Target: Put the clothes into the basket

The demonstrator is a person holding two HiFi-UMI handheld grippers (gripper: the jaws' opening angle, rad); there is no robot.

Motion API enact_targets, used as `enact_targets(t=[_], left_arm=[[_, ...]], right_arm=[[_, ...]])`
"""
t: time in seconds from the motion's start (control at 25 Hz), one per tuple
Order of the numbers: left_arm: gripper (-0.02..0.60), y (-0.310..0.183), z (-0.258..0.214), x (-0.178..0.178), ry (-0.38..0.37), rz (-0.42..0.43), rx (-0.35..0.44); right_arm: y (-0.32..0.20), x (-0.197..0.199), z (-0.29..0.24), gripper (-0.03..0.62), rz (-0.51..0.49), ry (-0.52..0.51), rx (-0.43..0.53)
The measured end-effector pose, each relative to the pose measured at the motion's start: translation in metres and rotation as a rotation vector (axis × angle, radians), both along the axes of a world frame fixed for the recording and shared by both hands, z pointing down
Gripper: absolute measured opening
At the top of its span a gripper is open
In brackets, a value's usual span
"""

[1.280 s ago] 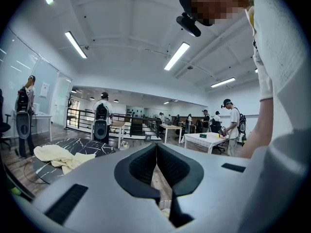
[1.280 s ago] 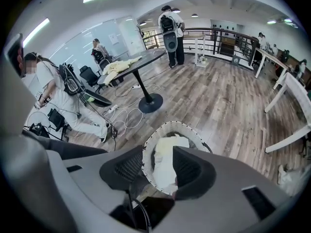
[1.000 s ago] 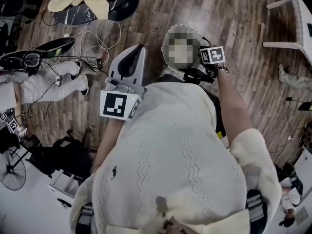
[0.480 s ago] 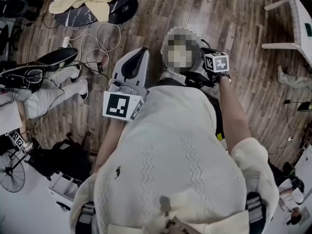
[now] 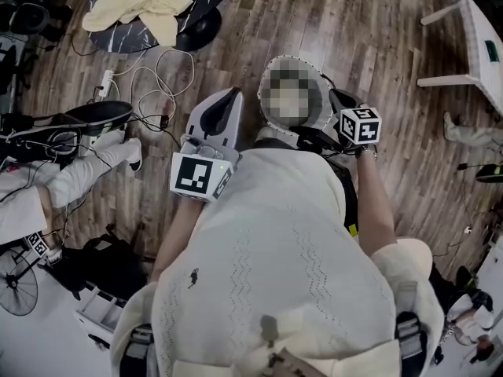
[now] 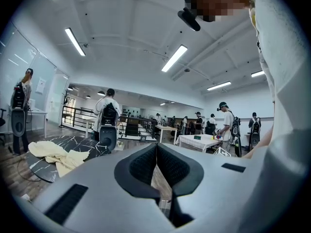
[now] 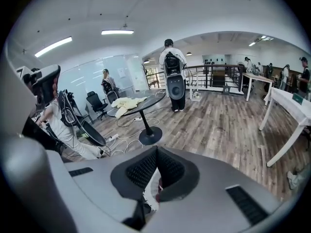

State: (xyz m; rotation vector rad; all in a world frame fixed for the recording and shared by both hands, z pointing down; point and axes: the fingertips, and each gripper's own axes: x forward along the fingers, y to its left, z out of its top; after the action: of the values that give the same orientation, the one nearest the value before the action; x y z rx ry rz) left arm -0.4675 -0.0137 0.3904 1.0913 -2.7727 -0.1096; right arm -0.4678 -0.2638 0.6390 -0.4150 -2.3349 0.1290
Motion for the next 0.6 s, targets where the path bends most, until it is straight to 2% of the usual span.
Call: enact_targets(t=[0.28, 0.6], left_arm=[[0.021, -0.005, -0.005, 0.008, -0.008, 0.011, 0.007], [0.021, 0.002, -0.016, 0.004, -0.010, 0.002, 0.022]], right_arm=[[-0.012, 0.016, -0.068, 0.008, 0.047, -0.151, -0.014], [0.007, 0.030, -0.158, 0.008, 0.022, -0.308, -0.045]])
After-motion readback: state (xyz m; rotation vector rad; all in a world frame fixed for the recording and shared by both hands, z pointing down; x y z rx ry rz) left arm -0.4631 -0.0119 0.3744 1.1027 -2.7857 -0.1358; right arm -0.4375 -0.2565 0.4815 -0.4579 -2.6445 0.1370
